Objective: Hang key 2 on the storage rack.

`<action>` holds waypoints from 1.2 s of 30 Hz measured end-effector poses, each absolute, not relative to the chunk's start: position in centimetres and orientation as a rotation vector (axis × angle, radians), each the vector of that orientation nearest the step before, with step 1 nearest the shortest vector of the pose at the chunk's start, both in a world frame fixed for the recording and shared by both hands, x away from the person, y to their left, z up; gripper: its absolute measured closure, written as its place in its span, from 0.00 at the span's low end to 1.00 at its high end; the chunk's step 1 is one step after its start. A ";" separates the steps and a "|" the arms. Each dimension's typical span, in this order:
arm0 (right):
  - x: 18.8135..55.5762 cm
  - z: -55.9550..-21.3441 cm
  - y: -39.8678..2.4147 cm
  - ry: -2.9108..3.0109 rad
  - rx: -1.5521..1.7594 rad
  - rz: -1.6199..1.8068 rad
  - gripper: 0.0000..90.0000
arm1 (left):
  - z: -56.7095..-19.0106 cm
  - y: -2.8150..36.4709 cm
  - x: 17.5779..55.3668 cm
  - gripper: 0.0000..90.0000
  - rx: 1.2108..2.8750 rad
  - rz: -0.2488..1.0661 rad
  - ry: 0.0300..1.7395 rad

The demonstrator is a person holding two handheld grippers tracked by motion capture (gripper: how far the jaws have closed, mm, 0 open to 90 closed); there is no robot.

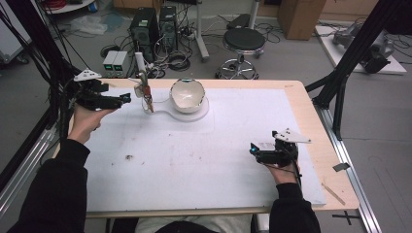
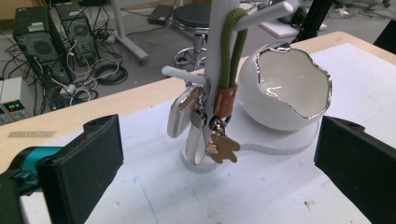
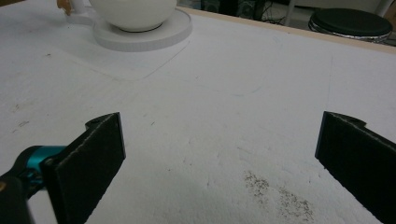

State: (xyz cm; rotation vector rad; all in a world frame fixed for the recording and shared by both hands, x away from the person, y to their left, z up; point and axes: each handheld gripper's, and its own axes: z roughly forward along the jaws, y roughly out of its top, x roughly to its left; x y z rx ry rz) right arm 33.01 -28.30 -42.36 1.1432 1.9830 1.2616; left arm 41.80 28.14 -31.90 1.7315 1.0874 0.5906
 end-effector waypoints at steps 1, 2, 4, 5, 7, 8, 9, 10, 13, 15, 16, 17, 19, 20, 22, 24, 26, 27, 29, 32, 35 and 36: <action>33.0 -42.4 -28.3 1.983 1.141 1.258 0.01 | -32.1 28.2 41.6 0.02 1.728 0.584 1.086; 33.0 -42.4 -28.3 1.982 1.143 1.258 0.01 | -32.3 28.2 41.4 0.02 1.736 0.583 1.083; 33.0 -42.4 -28.3 1.982 1.144 1.257 0.01 | -32.8 28.2 41.0 0.02 1.745 0.579 1.083; 33.0 -42.4 -28.3 1.983 1.145 1.256 0.01 | -33.0 28.3 40.8 0.02 1.742 0.576 1.085; 33.0 -42.4 -28.3 1.982 1.142 1.258 0.01 | -33.4 28.3 40.5 0.02 1.744 0.578 1.085; 33.0 -42.3 -28.3 1.982 1.139 1.257 0.01 | -33.6 28.4 40.3 0.02 1.745 0.582 1.085; 33.0 -42.3 -28.3 1.980 1.140 1.260 0.01 | -33.8 28.4 40.1 0.02 1.749 0.582 1.084; 33.0 -42.3 -28.3 1.980 1.147 1.260 0.01 | -33.9 28.4 40.0 0.02 1.751 0.580 1.085; 33.0 -42.3 -28.3 1.982 1.145 1.261 0.01 | -34.6 28.3 39.5 0.02 1.750 0.568 1.087; 33.0 -42.3 -28.3 1.983 1.143 1.260 0.01 | -34.9 28.1 39.3 0.02 1.779 0.565 1.086; 33.0 -42.3 -28.3 1.982 1.143 1.261 0.01 | -35.1 28.0 39.2 0.02 1.799 0.574 1.082; 33.0 -42.3 -28.3 1.982 1.145 1.262 0.01 | -35.2 27.8 39.1 0.02 1.806 0.579 1.077; 33.0 -42.2 -28.4 1.983 1.149 1.265 0.01 | -35.3 27.6 38.8 0.02 1.805 0.573 1.066; 33.0 -42.2 -28.4 1.980 1.144 1.267 0.01 | -35.4 27.5 38.6 0.02 1.805 0.574 1.066; 33.0 -42.2 -28.4 1.979 1.145 1.268 0.01 | -35.5 27.3 38.4 0.02 1.807 0.576 1.060; 32.9 -42.1 -28.5 1.981 1.151 1.269 0.01 | -35.5 27.1 38.1 0.02 1.817 0.582 1.054; 32.9 -42.1 -28.5 1.978 1.148 1.271 0.01 | -35.7 27.0 37.8 0.02 1.816 0.584 1.044; 32.9 -42.1 -28.5 1.978 1.147 1.270 0.01 | -35.7 27.0 37.6 0.02 1.812 0.579 1.041; 32.9 -42.1 -28.5 1.978 1.144 1.271 0.01 | -36.0 27.0 37.3 0.02 1.801 0.565 1.036; 32.9 -42.1 -28.5 1.981 1.143 1.268 0.01 | -36.5 27.0 36.9 0.02 1.808 0.569 1.040; 32.9 -42.1 -28.5 1.980 1.143 1.265 0.01 | -37.1 27.2 36.5 0.02 1.803 0.563 1.041; 32.9 -42.1 -28.5 1.981 1.140 1.264 0.01 | -37.2 27.2 36.4 0.02 1.812 0.563 1.040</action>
